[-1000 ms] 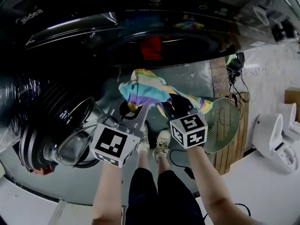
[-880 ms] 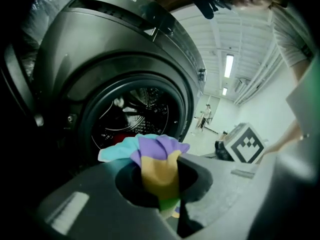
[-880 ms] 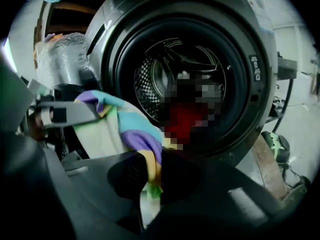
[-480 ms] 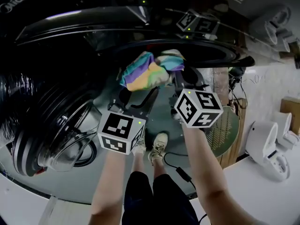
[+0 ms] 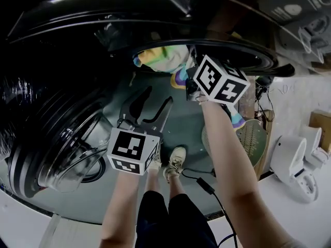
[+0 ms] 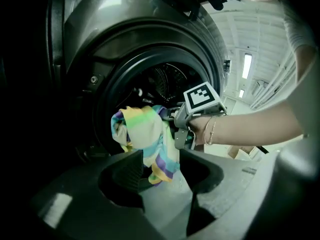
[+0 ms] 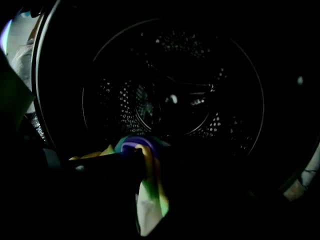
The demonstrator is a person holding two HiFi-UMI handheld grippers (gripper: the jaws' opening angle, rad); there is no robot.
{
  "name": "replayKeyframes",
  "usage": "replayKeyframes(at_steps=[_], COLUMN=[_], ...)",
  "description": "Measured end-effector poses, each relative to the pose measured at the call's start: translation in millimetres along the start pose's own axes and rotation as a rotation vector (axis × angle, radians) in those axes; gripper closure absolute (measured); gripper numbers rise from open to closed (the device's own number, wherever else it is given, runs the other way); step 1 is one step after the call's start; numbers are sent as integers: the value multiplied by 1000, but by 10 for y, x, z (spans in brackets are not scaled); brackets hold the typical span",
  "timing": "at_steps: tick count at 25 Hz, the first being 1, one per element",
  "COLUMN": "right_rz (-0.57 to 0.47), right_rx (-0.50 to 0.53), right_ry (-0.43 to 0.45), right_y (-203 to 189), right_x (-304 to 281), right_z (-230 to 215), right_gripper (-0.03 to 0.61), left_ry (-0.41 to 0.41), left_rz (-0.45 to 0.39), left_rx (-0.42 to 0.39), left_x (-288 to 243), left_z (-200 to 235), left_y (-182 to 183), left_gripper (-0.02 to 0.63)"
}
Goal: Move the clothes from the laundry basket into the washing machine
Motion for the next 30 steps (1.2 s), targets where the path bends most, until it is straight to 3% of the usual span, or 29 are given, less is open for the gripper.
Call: replayKeyframes(at_steps=[1,3,5,11,15,18,22,24,27,30], right_rz=[45,118,147,155,303,433,503,526,532,419], right_rx=[-22,-57,-69,-18,-52,46,154,156,173,179], right_ry=[5,7,1,-56,-145,-182,-296,-312,-241,-142], right_y=[-83,-221,-285,-465,-974,-1274,-1484,-1522,-1463,-1196], right_x=[-37,-40,63,791,1165,1249,1305,1291,1235,1208], right_z=[-30,-82,-113,-389,-752,-948,-1195,-1255,-1162,-868], right_gripper=[423,248,157,126,58,23,110,285,520,526], left_ry=[0,-3,-8,-16,-14,-18,-20,-15,-31,-52], left_rz=[-1,0,10,32,55,64,73,71,85,109], left_rx=[4,10,16,30,47,53,63,70,92,111], left_x=[-11,-29,-28,-3,-36,-74,-94,-100,-108,-92], left_z=[-4,-19,-38,-63,-80,-137,-178,-178,-196,-213], left_y=[-11,-36,-59,-165,-300,-372,-493,-535,-590,-621], left_gripper=[390,390,390,390,390,390,390,390,391,391])
Point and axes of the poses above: the fingertips, and each gripper's own axes: x backward along the fingers, z to its left, y out of its top, the point moved 8 cm from there along x, backward along the fingers, and after that the axes turned 7 degrees about -z, right-handed, at the moved point
